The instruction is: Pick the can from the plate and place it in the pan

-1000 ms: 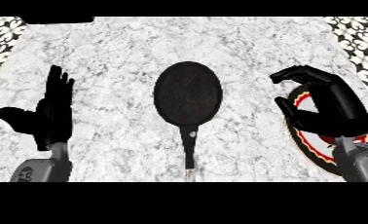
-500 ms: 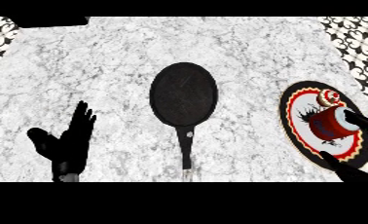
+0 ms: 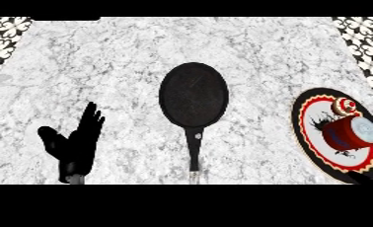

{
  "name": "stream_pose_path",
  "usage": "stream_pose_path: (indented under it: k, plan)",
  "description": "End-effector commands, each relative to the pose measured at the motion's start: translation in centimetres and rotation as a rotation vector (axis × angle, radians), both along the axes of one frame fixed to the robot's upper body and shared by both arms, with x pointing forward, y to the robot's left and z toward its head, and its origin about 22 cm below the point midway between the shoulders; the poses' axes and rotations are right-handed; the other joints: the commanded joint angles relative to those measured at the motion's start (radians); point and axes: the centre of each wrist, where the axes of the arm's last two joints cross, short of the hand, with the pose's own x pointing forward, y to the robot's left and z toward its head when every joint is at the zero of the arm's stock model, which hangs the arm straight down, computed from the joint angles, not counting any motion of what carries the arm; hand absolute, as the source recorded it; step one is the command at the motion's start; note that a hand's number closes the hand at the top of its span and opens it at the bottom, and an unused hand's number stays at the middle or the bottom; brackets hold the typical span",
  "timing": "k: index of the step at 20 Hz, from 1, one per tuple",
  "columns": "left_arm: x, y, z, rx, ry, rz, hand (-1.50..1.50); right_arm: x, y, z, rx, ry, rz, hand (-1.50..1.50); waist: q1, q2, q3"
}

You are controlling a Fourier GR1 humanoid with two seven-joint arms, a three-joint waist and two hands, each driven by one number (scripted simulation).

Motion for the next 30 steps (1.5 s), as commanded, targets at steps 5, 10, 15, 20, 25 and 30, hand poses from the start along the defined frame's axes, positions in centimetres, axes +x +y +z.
stream_pose_path:
  k: [5, 10, 15, 20, 25, 30]
  plan:
    - [0.5, -1.4, 0.1, -0.024, -0.014, -0.039, 0.0, 4.4, -1.6, 4.8, -0.196, 0.322, -0.059, -1.5, 0.031, 0.007, -0.001]
    - [-0.1, -1.5, -0.2, -0.023, -0.007, -0.039, 0.0, 6.7, -2.7, 7.2, -0.376, 0.632, -0.042, -1.5, 0.058, 0.011, -0.001]
    - [0.6, -2.4, 0.0, -0.027, 0.004, -0.027, 0.0, 9.5, 0.1, 6.9, -0.404, 0.687, 0.03, -1.5, 0.018, 0.002, 0.001]
    - [-1.2, 1.4, -1.1, 0.002, 0.001, -0.011, 0.0, 12.1, -1.1, 5.5, -0.485, 0.795, 0.039, -1.5, 0.026, 0.003, 0.001]
    - [0.2, -1.9, 0.2, -0.006, -0.007, -0.027, 0.0, 13.3, -0.5, 5.3, -0.456, 0.974, 0.136, -1.5, 0.019, 0.002, 0.001]
    - [-0.1, 0.0, 0.2, 0.011, -0.001, -0.007, 0.0, 10.7, -2.3, 2.9, -0.437, 0.971, 0.166, -1.5, 0.007, 0.0, 0.001]
